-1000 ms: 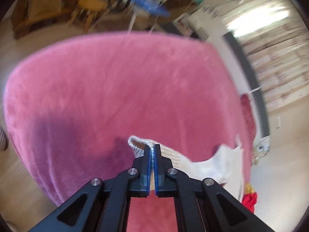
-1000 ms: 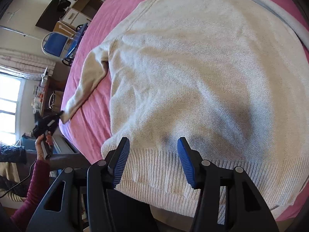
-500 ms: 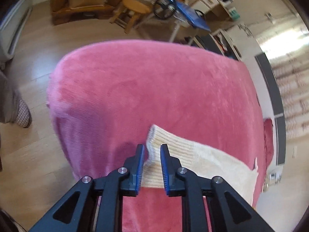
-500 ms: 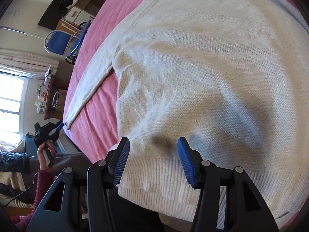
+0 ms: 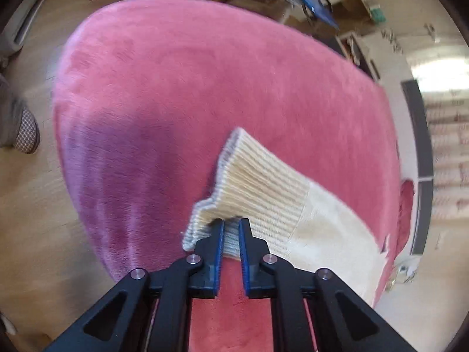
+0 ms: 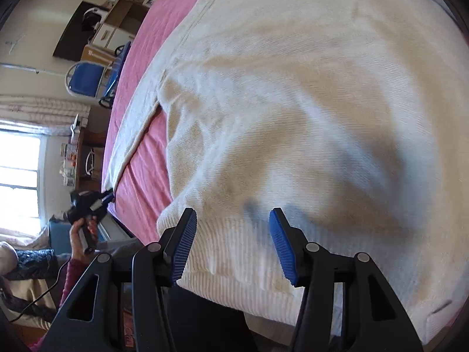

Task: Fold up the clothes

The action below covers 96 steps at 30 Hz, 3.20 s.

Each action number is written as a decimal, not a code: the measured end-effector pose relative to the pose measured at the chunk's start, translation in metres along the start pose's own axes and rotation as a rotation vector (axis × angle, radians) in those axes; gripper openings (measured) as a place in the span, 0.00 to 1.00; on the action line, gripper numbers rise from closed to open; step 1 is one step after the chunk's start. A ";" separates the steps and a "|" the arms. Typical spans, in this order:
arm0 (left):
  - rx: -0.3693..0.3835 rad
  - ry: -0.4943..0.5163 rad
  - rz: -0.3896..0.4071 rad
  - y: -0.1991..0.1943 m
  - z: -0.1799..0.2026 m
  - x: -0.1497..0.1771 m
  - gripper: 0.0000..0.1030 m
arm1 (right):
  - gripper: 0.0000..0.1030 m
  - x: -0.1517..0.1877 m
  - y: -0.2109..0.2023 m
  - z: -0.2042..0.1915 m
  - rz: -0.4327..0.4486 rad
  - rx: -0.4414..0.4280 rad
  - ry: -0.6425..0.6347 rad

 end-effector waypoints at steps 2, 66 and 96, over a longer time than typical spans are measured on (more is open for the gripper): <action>-0.029 0.030 0.037 -0.016 0.002 0.005 0.13 | 0.53 -0.001 -0.024 0.011 0.030 -0.005 0.007; 0.208 1.058 -0.058 -0.067 0.343 0.428 0.21 | 0.06 -0.201 -0.322 0.280 0.103 1.040 -0.154; 0.292 1.070 -0.076 -0.095 0.336 0.444 0.22 | 0.61 0.038 -0.211 0.235 -0.078 0.887 -0.288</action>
Point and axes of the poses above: each gripper's, at about its wrist camera, not at the fingertips, and y roughly the way its jaws point, z to its right, x to its underside, the point moved 9 cm from there along y, roughly the way its jaws point, and after that the axes turned 13 degrees about -x, right-handed, at the moved point
